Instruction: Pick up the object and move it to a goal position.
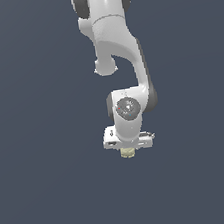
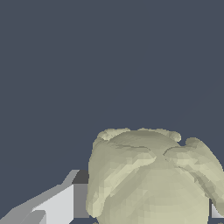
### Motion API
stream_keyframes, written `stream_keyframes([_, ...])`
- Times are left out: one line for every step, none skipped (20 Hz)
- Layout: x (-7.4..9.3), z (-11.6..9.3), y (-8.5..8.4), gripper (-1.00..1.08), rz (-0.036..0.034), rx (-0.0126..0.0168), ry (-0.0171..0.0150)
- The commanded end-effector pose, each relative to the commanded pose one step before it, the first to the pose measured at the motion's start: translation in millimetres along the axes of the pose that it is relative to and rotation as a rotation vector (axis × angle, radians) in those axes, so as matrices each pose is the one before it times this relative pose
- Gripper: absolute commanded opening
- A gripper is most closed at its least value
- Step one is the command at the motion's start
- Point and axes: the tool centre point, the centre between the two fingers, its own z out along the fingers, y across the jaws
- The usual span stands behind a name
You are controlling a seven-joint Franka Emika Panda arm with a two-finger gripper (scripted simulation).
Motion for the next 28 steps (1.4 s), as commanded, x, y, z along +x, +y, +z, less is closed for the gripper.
stream_keyframes([-2.46,-2.53,-1.45,-1.0,-0.0003,0.00018,0.00065])
stream_keyframes([-1.64,-1.33,-0.74,-1.0,0.0,0.0,0.0])
stream_keyframes([-1.91,-1.55,-0.87,-1.0,0.0,0.0,0.0])
stream_keyframes([-2.18,-1.78,-0.99,-1.0,0.0,0.0,0.0])
stream_keyframes([-2.47,-2.01,-1.13,-1.0,0.0,0.0,0.0])
stream_keyframes([-2.77,-2.26,-1.26,-1.0,0.0,0.0,0.0])
stream_keyframes([-3.07,-2.51,-1.4,-1.0,0.0,0.0,0.0])
stream_keyframes([-3.39,-2.77,-1.55,-1.0,0.0,0.0,0.0])
stream_keyframes([-3.73,-3.05,-1.7,-1.0,0.0,0.0,0.0])
stream_keyframes([-4.08,-3.34,-1.87,-1.0,0.0,0.0,0.0])
stream_keyframes([-4.44,-3.64,-2.04,-1.0,0.0,0.0,0.0])
stream_keyframes([-4.81,-3.94,-2.21,-1.0,0.0,0.0,0.0])
stream_keyframes([-5.18,-4.26,-2.38,-1.0,0.0,0.0,0.0])
stream_keyframes([-5.56,-4.57,-2.56,-1.0,0.0,0.0,0.0])
stream_keyframes([-5.95,-4.9,-2.74,-1.0,0.0,0.0,0.0])
stream_keyframes([-6.32,-5.21,-2.92,-1.0,0.0,0.0,0.0])
stream_keyframes([-6.53,-5.4,-3.03,-1.0,0.0,0.0,0.0])
stream_keyframes([-6.72,-5.57,-3.12,-1.0,0.0,0.0,0.0])
stream_keyframes([-6.92,-5.75,-3.22,-1.0,0.0,0.0,0.0])
stream_keyframes([-7.01,-5.84,-3.27,-1.0,0.0,0.0,0.0])
stream_keyframes([-7.04,-5.88,-3.29,-1.0,0.0,0.0,0.0])
stream_keyframes([-7.13,-5.81,-3.61,-1.0,-0.0004,-0.00056,-0.00002])
stream_keyframes([-7.09,-5.96,-3.33,-1.0,0.0,0.0,0.0])
stream_keyframes([-7.11,-6.0,-3.36,-1.0,0.0,0.0,0.0])
stream_keyframes([-7.13,-6.04,-3.38,-1.0,0.0,0.0,0.0])
stream_keyframes([-7.14,-6.08,-3.4,-1.0,0.0,0.0,0.0])
stream_keyframes([-7.22,-6.16,-3.57,-1.0,-0.00009,-0.00063,0.00027])
stream_keyframes([-7.18,-6.16,-3.44,-1.0,0.0,0.0,0.0])
